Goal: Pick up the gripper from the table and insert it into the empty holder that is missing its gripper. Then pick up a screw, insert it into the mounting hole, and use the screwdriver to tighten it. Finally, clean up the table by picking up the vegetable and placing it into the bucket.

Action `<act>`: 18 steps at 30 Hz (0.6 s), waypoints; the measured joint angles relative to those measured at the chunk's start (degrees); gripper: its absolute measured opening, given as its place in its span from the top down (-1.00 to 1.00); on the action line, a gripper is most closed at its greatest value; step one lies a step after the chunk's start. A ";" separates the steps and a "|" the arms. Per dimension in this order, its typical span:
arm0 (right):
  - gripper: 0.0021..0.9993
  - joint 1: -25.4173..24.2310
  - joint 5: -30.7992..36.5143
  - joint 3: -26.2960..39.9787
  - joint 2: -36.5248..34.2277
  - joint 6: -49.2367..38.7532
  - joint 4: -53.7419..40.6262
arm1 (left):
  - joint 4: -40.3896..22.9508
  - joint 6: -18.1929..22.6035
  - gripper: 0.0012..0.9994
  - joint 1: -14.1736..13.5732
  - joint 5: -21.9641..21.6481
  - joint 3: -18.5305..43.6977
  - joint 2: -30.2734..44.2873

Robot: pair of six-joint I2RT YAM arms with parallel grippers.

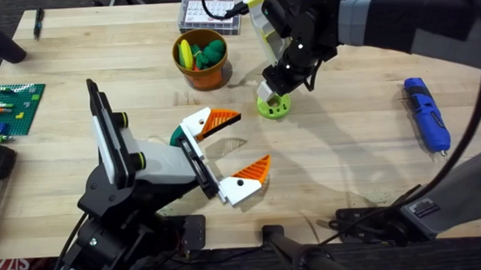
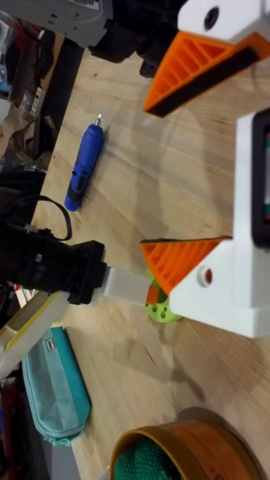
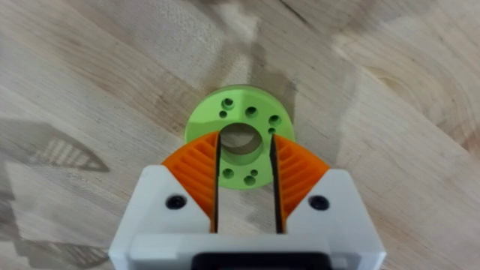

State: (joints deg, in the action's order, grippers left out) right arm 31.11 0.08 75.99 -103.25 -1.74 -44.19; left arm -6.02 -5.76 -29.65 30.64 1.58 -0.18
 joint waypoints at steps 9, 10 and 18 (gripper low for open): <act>0.25 0.00 -1.07 0.02 0.17 2.49 -3.40 | 0.26 -0.26 -0.97 0.00 -0.21 0.00 0.23; 0.25 0.00 -1.20 0.02 0.67 2.90 -3.76 | 0.26 -0.26 -0.97 0.00 -0.23 0.00 0.21; 0.25 0.53 -1.43 0.66 8.21 4.32 -7.30 | 0.26 -0.28 -0.97 0.00 -0.21 0.00 0.24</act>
State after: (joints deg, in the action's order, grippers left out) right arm 31.64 -1.34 76.65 -95.03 2.58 -51.49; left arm -5.76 -6.04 -29.65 30.43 1.58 0.05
